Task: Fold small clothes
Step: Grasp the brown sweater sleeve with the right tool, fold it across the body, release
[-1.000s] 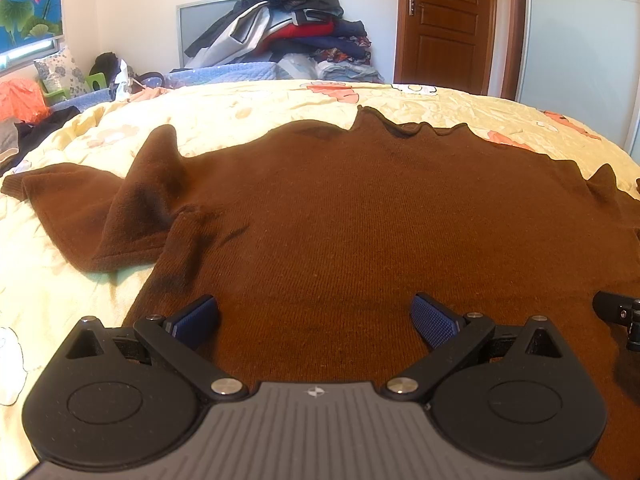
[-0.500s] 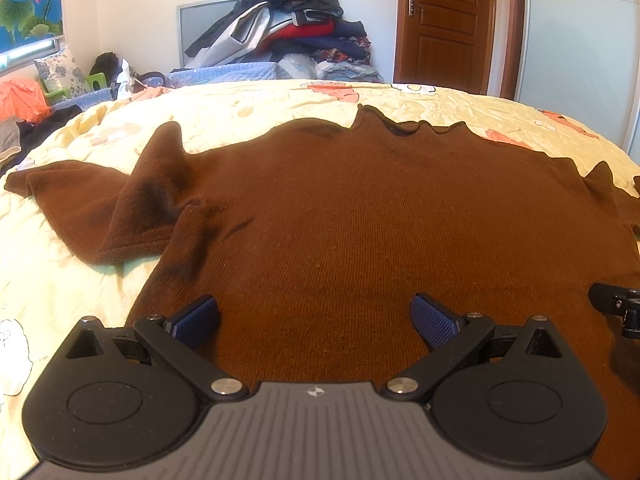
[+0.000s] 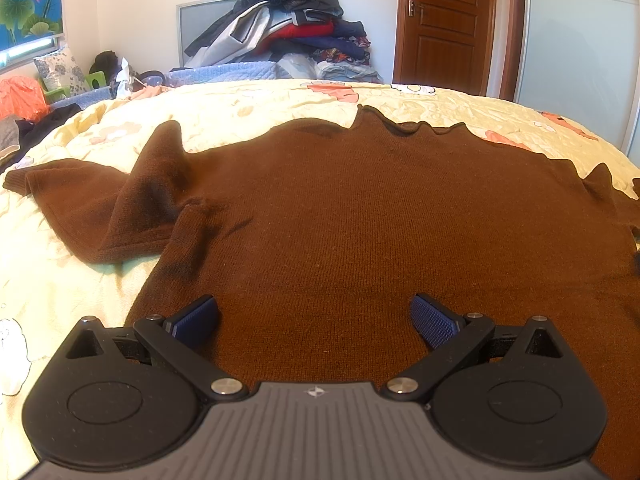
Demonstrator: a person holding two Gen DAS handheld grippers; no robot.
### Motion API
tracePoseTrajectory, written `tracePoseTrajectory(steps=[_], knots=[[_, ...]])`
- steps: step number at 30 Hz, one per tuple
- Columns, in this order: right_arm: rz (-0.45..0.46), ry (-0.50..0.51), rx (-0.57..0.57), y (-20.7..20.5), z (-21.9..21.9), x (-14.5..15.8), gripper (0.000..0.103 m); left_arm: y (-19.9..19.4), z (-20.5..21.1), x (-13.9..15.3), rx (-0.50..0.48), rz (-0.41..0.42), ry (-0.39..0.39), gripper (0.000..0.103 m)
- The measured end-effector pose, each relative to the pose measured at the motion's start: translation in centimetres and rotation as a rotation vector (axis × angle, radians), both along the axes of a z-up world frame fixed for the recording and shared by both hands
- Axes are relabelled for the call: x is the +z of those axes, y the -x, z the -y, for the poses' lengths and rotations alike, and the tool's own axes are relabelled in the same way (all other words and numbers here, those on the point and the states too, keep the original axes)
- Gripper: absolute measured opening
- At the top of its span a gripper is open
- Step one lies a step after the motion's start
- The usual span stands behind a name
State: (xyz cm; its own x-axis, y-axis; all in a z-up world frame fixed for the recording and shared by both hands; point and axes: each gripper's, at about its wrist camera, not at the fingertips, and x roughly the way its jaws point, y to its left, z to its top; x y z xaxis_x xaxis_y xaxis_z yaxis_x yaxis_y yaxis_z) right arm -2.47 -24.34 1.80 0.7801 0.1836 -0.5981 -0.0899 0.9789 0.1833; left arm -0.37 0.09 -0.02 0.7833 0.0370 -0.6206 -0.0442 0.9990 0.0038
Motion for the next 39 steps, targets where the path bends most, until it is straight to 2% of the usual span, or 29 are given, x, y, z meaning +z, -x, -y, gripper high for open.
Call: tracePoseTrajectory(steps=[3,7,9,11,14,16,19,23,28,31,34,36,38,39], knots=[[0.084,-0.035,-0.043,0.0,4.3,1.7,0.103,0.0,-0.1,0.0,0.000,0.000,0.001,0.103],[0.105,-0.023,-0.165,-2.0,11.4,3.8,0.103,0.0,0.0,0.0,0.000,0.000,0.000,0.103],[0.127,-0.061,-0.244,-3.0,15.6,4.5,0.103,0.0,-0.1,0.0,0.000,0.000,0.000,0.103],[0.131,-0.182,-0.357,-4.2,21.1,4.5,0.103,0.0,-0.1,0.0,0.000,0.000,0.000,0.103],[0.100,-0.435,-0.537,-6.0,28.8,2.9,0.101,0.0,0.0,0.0,0.000,0.000,0.000,0.103],[0.084,-0.512,-0.621,-7.2,31.8,1.4,0.096,0.0,-0.1,0.0,-0.001,0.000,0.001,0.103],[0.070,-0.539,-0.677,-9.4,33.9,-0.7,0.094,0.0,0.0,0.0,-0.001,0.000,0.001,0.103],[0.028,-0.603,-0.692,-11.5,35.0,-2.7,0.090,0.0,0.0,0.0,-0.001,0.000,0.000,0.103],[0.056,-0.622,-0.702,-12.5,35.6,-3.2,0.087,0.0,-0.1,0.0,0.000,0.000,0.000,0.103],[0.063,-0.621,-0.699,-13.1,36.1,-2.9,0.082,0.0,-0.1,0.0,-0.001,0.000,0.001,0.103],[0.061,-0.616,-0.701,-13.3,36.5,-3.0,0.058,0.0,0.0,0.0,-0.001,0.000,0.001,0.103],[0.041,-0.628,-0.715,-13.8,36.9,-3.6,0.023,0.0,-0.1,0.0,-0.001,0.000,0.001,0.103],[0.031,-0.625,-0.736,-13.6,37.3,-4.1,0.014,0.0,-0.1,0.0,-0.001,0.000,0.001,0.103],[0.038,-0.626,-0.741,-13.3,37.3,-4.1,0.014,0.0,-0.1,0.0,-0.001,0.000,0.002,0.103]])
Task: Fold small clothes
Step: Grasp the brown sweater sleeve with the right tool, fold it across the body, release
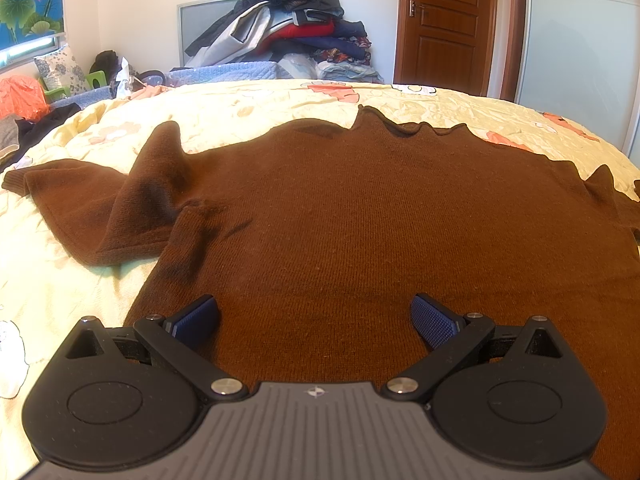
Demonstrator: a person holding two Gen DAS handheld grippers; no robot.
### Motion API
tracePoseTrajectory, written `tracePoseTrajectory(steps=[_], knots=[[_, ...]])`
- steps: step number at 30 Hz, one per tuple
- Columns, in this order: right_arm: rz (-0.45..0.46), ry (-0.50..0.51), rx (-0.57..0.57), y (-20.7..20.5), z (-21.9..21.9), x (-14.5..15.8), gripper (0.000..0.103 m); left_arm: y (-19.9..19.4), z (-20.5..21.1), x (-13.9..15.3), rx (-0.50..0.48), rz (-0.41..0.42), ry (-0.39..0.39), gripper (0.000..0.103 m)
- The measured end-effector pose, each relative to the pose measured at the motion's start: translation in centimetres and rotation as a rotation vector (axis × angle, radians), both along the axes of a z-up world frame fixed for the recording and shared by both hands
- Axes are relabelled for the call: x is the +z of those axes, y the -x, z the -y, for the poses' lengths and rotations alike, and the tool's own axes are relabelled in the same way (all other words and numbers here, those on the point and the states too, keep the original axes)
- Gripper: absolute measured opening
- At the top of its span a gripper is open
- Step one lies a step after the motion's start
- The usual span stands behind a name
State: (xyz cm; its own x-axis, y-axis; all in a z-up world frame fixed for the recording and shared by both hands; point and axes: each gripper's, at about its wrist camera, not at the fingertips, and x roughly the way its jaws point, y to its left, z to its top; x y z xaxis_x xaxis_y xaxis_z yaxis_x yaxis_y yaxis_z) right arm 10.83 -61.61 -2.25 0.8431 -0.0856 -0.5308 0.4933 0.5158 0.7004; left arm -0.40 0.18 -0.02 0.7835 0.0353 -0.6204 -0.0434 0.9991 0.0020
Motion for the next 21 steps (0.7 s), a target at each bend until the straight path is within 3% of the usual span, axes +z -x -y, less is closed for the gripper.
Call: tracePoseTrajectory(steps=[4,8,12,16,17,18,19,20,21], knots=[[0.081,0.063,0.000,2.1,-1.6,2.4,0.014,0.0,0.0,0.0,0.000,0.001,0.001,0.103],[0.177,0.186,0.100,3.9,-5.9,7.3,0.014,0.0,0.0,0.0,0.000,0.001,0.003,0.103],[0.314,0.251,0.316,4.9,-15.2,11.5,0.014,-0.1,0.1,-0.1,0.000,0.001,0.004,0.103],[0.398,0.222,0.602,3.8,-27.8,12.5,0.019,-0.2,0.2,-0.1,-0.001,-0.001,0.002,0.103],[0.396,0.204,0.680,3.4,-31.1,12.1,0.028,-0.2,0.1,-0.1,-0.001,0.000,0.003,0.103],[0.376,0.192,0.769,2.8,-34.2,11.4,0.060,-0.2,0.1,-0.1,-0.001,0.000,0.004,0.103],[0.343,0.202,0.832,2.7,-36.9,10.6,0.075,-0.2,0.1,-0.1,-0.003,0.000,0.007,0.103],[0.294,0.233,0.853,2.9,-39.0,9.9,0.087,-0.2,0.1,-0.1,-0.004,0.000,0.009,0.103],[0.266,0.253,0.844,3.5,-40.3,9.2,0.084,-0.2,0.1,-0.1,-0.007,0.000,0.012,0.103]])
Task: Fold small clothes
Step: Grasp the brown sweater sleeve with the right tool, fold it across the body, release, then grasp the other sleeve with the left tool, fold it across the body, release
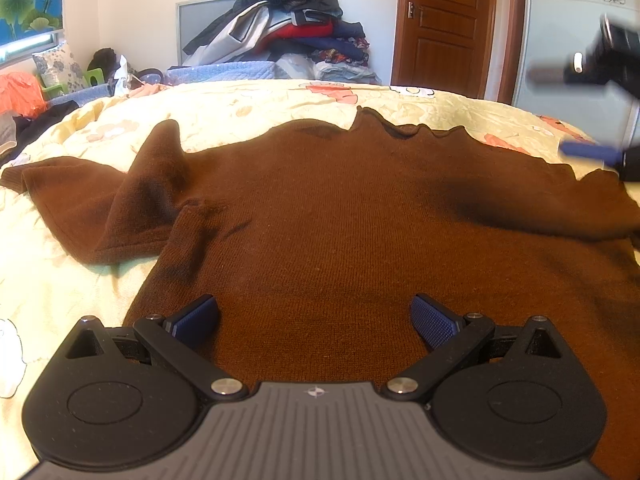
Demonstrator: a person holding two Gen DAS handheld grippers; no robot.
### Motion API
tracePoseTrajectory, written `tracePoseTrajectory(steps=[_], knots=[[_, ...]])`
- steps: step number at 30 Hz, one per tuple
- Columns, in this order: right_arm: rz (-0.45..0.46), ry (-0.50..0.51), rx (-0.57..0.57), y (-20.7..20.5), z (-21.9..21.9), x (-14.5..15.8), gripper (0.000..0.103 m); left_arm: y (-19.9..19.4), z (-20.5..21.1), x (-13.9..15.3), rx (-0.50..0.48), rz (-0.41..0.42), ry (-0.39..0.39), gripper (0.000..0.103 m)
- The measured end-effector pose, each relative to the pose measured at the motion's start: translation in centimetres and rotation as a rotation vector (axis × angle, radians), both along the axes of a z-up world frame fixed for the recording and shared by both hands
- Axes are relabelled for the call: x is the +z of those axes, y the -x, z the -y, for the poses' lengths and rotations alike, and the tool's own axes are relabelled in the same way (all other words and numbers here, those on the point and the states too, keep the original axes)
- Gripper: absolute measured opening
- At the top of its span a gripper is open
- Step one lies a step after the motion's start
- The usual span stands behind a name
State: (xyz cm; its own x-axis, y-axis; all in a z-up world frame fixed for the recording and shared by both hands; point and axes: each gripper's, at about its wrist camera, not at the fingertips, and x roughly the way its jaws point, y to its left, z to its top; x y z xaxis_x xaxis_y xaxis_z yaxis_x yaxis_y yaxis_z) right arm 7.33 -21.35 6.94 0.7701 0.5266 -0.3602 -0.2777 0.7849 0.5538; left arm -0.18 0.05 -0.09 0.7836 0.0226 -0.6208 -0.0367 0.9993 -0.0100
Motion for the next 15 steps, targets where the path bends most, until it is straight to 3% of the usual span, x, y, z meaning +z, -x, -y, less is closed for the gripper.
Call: tracePoseTrajectory(steps=[5,7,10,12,15], knots=[[-0.020,0.013,-0.034,5.0,0.8,-2.1,0.084,-0.3,-0.4,0.4,-0.015,-0.020,0.039,0.103],[-0.031,0.052,-0.054,6.3,2.4,-3.4,0.084,-1.4,-1.1,1.6,-0.021,-0.049,0.186,0.103],[-0.058,0.082,-0.094,7.6,3.8,-5.9,0.084,-5.2,-1.7,3.7,-0.045,-0.089,0.502,0.103],[-0.091,0.022,-0.116,7.7,4.7,-7.0,0.084,-8.3,-0.8,3.8,-0.066,-0.154,0.587,0.103],[-0.096,-0.020,-0.130,7.7,5.1,-7.9,0.085,-11.9,1.6,2.6,-0.060,-0.220,0.549,0.102]])
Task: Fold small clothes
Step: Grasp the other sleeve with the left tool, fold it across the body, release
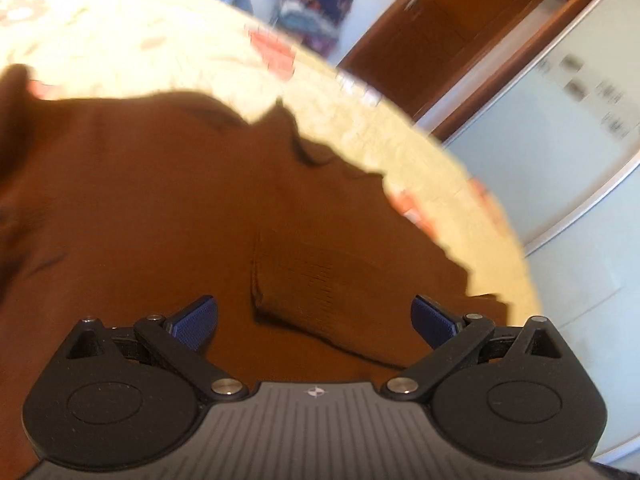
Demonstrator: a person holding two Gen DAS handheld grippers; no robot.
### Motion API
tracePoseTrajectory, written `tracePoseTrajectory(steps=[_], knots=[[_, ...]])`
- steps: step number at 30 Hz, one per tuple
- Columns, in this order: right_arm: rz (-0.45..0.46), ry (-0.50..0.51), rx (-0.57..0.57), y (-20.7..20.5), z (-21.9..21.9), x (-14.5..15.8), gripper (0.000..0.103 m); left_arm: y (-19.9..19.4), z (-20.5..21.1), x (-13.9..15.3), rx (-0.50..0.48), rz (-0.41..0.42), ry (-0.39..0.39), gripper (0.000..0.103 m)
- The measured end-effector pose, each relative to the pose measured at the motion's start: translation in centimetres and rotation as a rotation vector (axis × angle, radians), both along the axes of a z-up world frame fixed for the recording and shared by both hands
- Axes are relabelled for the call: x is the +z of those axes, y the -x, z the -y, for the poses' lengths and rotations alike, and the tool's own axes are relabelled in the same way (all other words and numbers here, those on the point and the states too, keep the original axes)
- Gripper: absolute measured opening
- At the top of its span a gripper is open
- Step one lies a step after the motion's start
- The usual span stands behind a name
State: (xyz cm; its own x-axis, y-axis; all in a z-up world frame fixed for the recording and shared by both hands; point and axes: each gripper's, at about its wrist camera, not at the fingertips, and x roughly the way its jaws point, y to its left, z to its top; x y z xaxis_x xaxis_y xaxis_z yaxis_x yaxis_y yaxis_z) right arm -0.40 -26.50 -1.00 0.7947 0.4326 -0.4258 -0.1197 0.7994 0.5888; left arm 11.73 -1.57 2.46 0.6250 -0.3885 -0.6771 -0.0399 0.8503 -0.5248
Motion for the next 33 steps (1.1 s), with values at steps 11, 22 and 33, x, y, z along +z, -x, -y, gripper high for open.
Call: tracePoseTrajectory(steps=[11,22,33], knots=[[0.014,-0.020,0.015,0.2,0.1,-0.2,0.087,-2.5,3.8,2.1,0.004,0.165,-0.359,0.005],[0.015,-0.031,0.020,0.3,0.0,0.0,0.090,-0.5,-7.5,-0.7,0.208,0.078,-0.643,0.005],[0.024,0.010,0.030,0.6,0.0,1.9,0.095,4.2,-7.8,3.4,0.359,0.152,-0.641,0.015]])
